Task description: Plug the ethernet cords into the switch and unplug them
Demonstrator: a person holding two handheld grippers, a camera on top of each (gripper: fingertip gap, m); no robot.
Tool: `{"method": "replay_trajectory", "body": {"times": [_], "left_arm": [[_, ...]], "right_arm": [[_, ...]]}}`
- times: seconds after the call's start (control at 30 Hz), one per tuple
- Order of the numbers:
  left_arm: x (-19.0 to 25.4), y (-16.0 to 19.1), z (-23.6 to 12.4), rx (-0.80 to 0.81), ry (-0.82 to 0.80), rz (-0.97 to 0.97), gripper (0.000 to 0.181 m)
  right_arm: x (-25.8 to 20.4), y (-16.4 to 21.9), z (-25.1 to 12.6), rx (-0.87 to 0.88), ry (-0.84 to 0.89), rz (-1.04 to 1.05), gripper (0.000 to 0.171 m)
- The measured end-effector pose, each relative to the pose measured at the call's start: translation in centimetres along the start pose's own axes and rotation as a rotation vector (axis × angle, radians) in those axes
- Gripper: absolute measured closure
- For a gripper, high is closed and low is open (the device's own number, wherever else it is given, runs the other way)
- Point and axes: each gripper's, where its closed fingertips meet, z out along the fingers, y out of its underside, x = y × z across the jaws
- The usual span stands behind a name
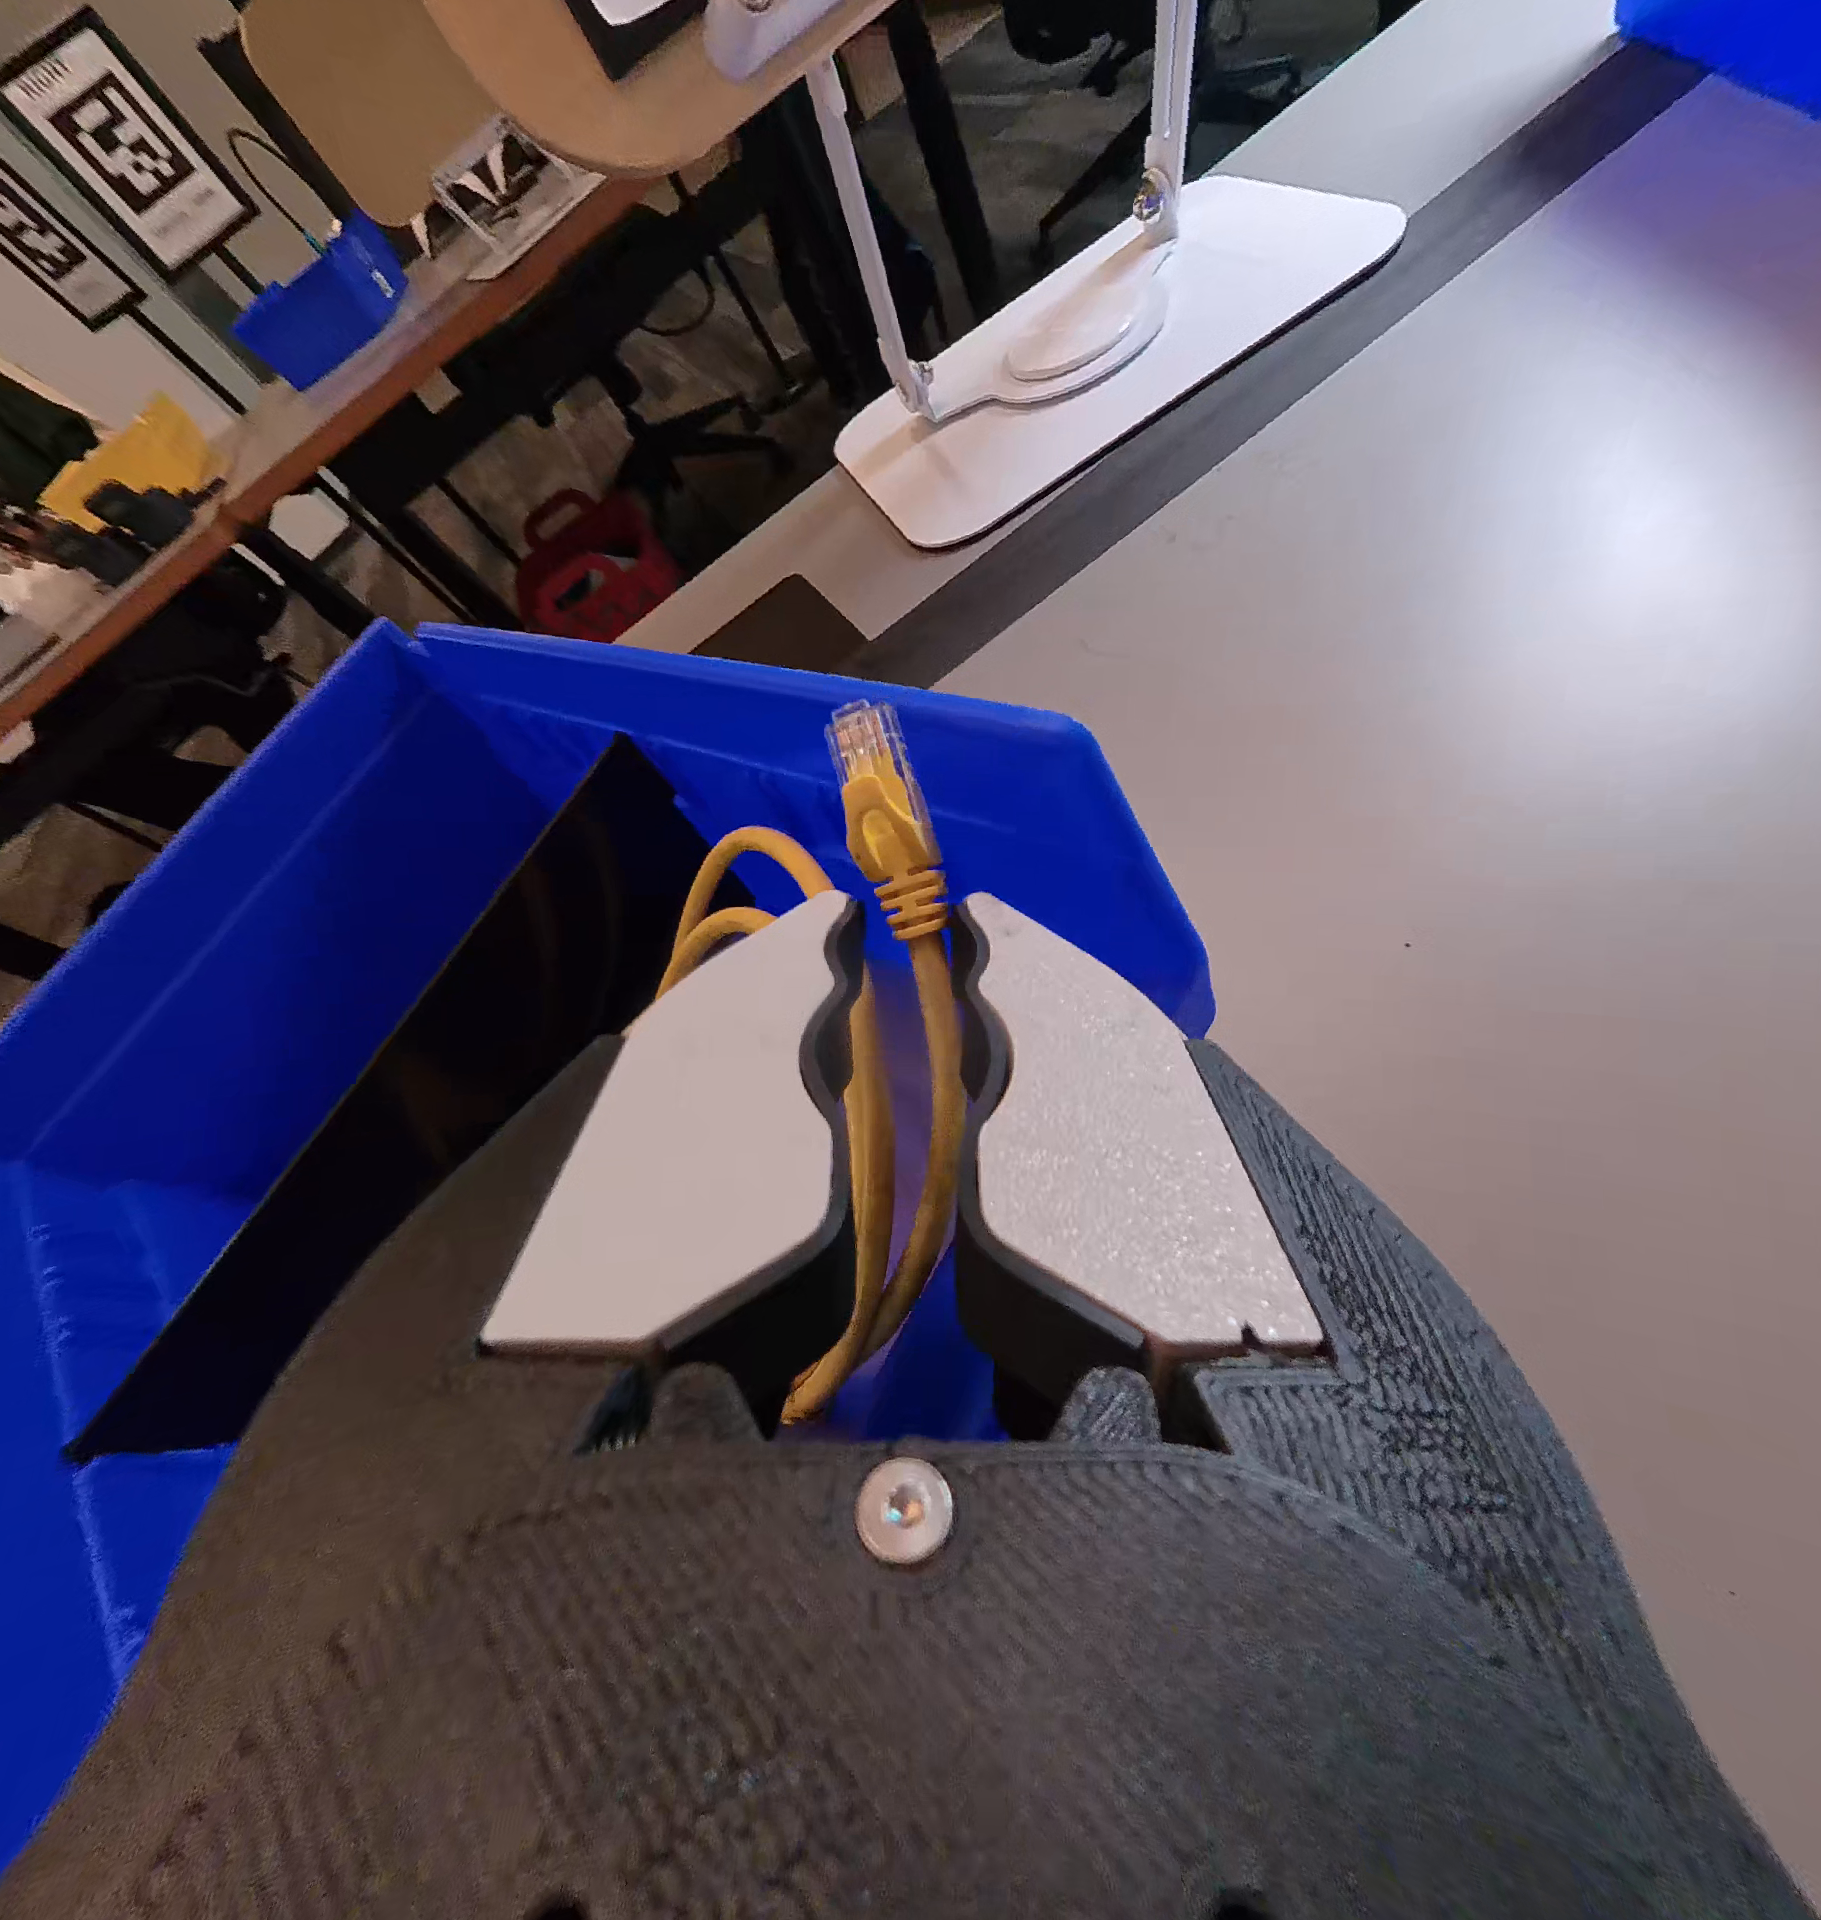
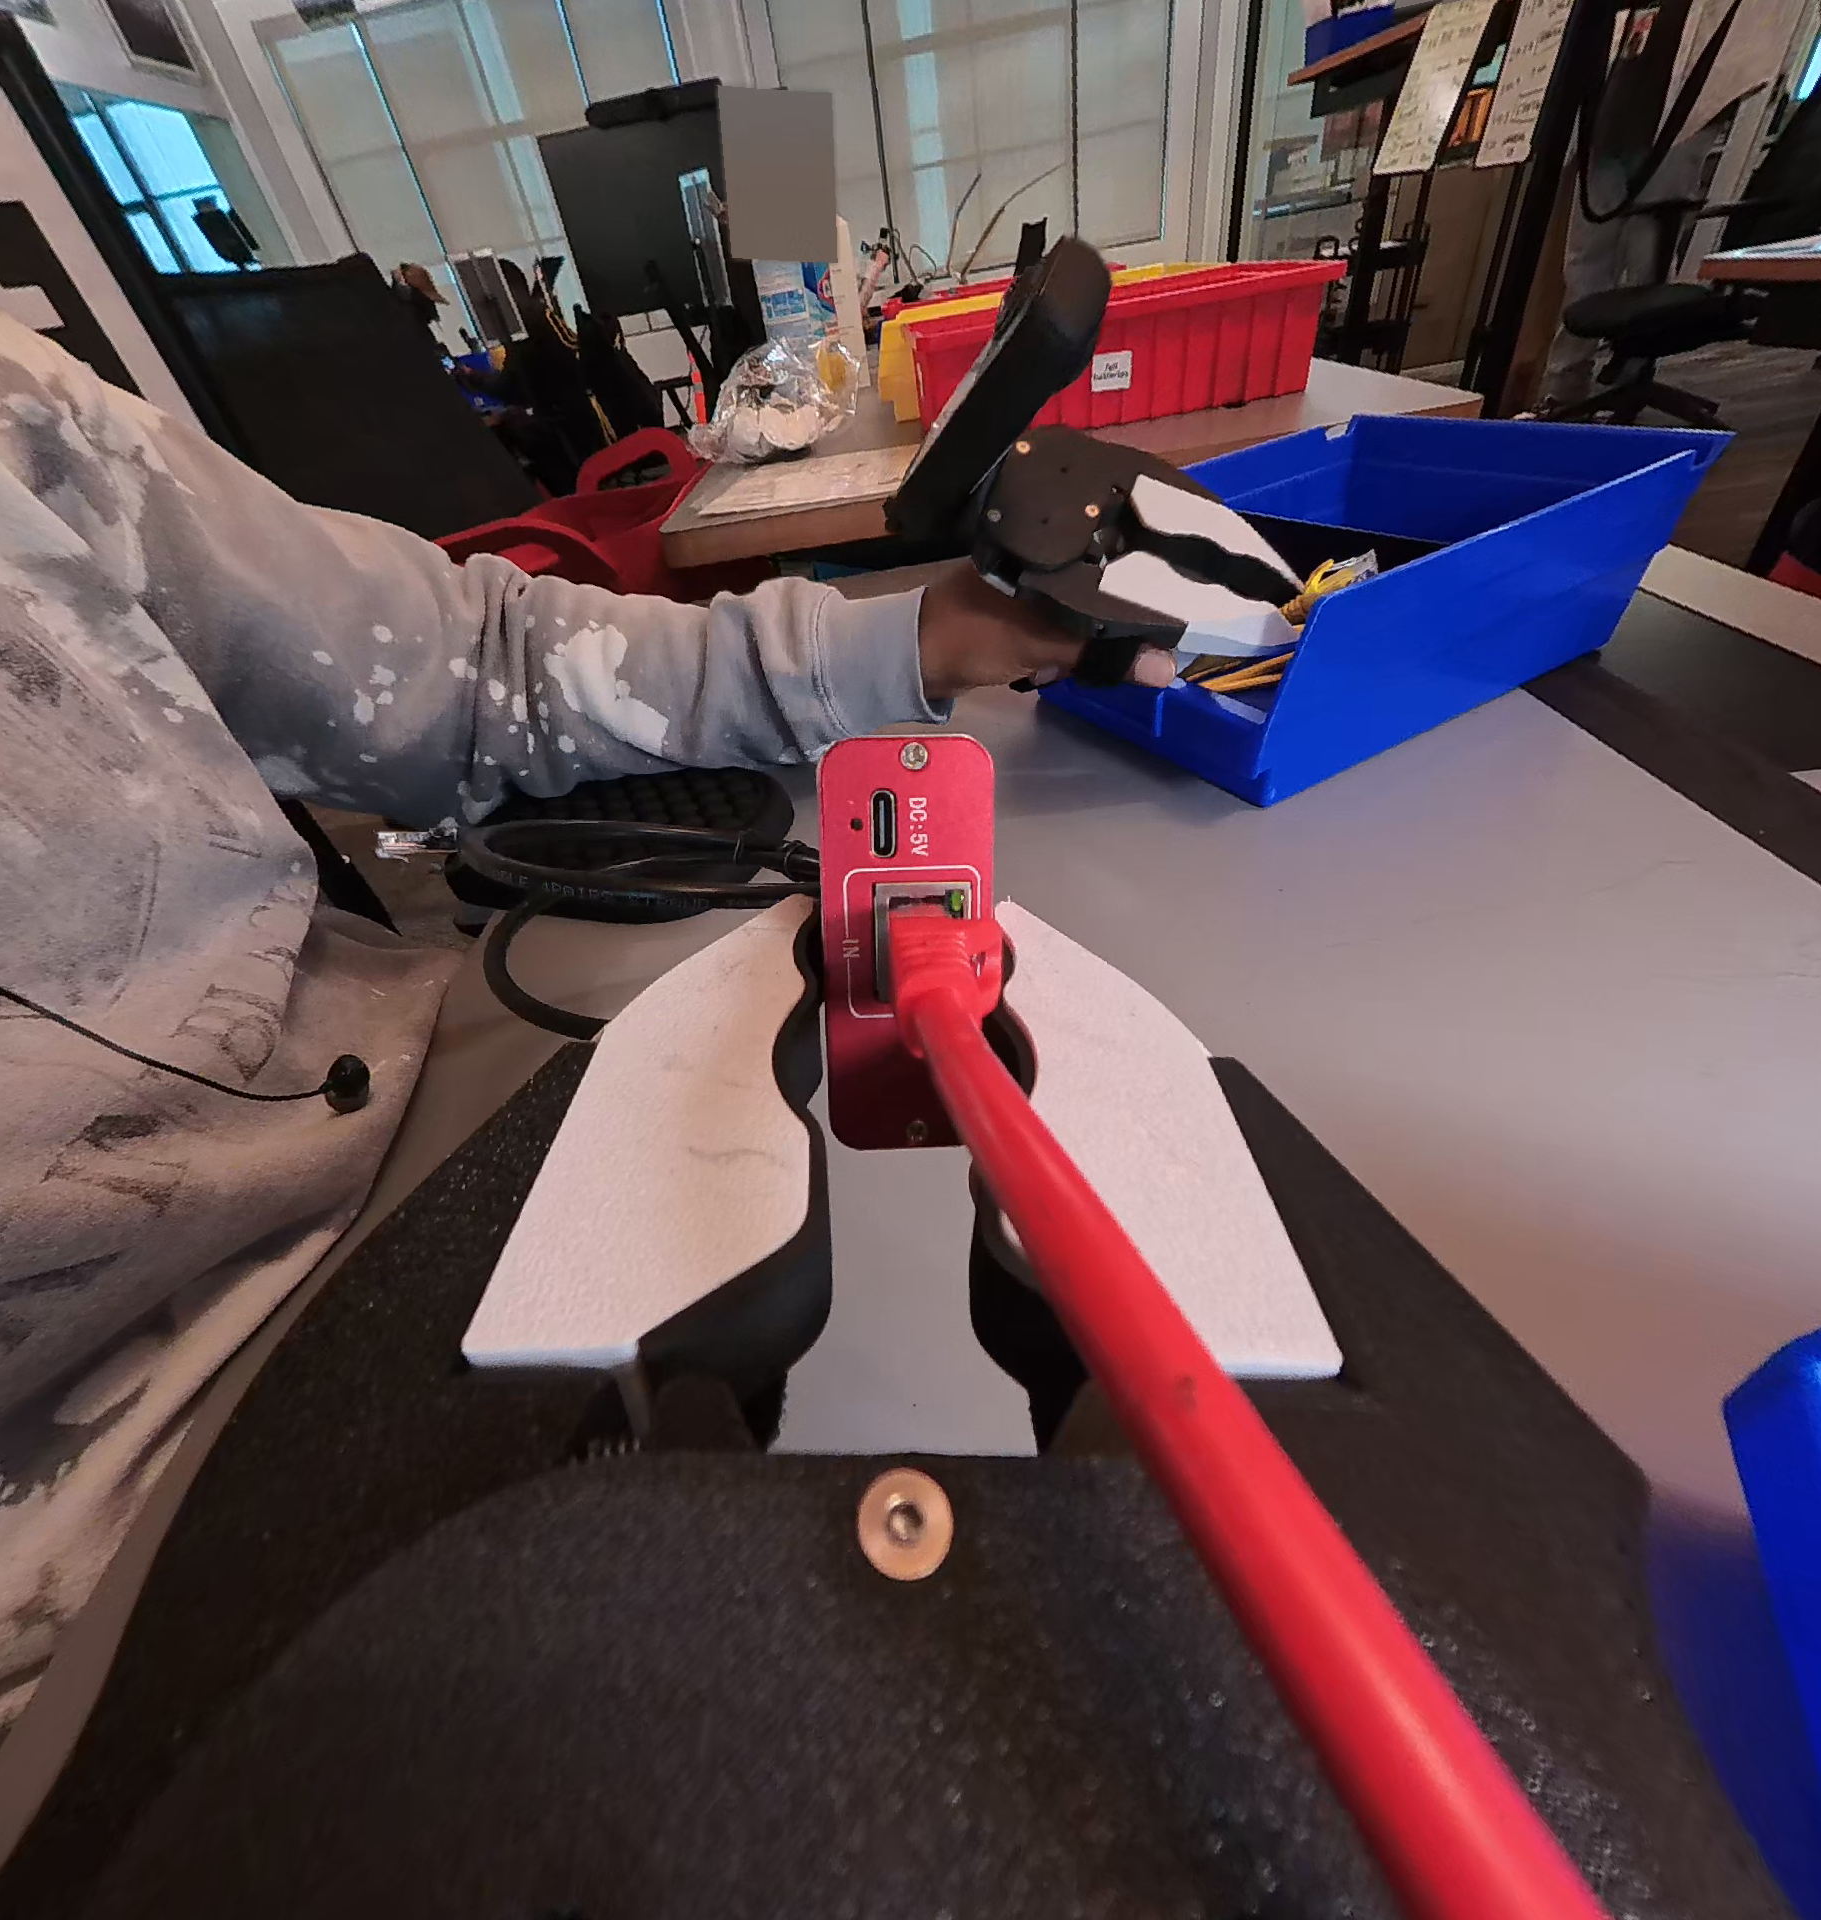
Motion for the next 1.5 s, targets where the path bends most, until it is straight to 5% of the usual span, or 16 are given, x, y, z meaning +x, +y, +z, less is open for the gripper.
{"method": "replay_trajectory", "body": {"times": [0.33,0.5,0.67,0.83,1.1,1.27,1.5], "left_arm": [[-2.0,-1.1,-1.6,0.047,-0.038,0.123,0.169],[-7.4,-6.0,-6.2,0.134,-0.005,0.06,0.169],[-9.0,-11.9,-11.8,0.157,0.217,0.029,0.17],[-0.7,-15.0,-16.4,0.136,0.783,-0.064,0.17],[18.0,-10.6,-18.1,-0.073,1.613,-0.341,0.17],[22.8,-11.0,-18.9,-0.1,1.837,-0.382,0.17],[25.0,-10.6,-17.9,-0.199,1.883,-0.386,0.17]], "right_arm": [[0.1,-0.4,-0.2,0.01,0.017,-0.014,0.145],[0.1,-0.9,-0.4,0.041,0.016,-0.014,0.145],[-0.2,-1.5,-0.8,0.088,-0.013,-0.015,0.145],[-2.2,-2.2,-1.3,0.129,-0.147,-0.026,0.145],[-4.1,-2.5,-2.2,0.114,-0.24,-0.071,0.145],[-3.7,-2.0,-2.4,0.099,-0.249,-0.032,0.145],[-3.2,-0.5,-1.9,0.063,-0.282,0.03,0.145]]}}
